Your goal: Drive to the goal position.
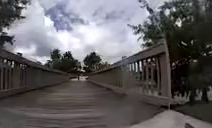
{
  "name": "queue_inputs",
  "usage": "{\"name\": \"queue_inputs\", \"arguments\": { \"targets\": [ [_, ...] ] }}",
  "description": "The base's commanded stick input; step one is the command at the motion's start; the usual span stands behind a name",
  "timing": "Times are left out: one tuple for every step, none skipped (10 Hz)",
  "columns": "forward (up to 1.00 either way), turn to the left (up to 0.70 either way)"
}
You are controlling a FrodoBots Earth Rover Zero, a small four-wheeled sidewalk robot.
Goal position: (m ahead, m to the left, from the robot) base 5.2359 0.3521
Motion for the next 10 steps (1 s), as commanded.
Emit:
{"name": "queue_inputs", "arguments": {
  "targets": [
    [0.55, 0.14],
    [0.54, 0.14],
    [0.54, 0.14],
    [0.54, 0.14],
    [0.54, 0.14],
    [0.54, 0.14],
    [0.54, 0.14],
    [0.54, 0.14],
    [0.54, 0.14],
    [0.54, 0.14]
  ]
}}
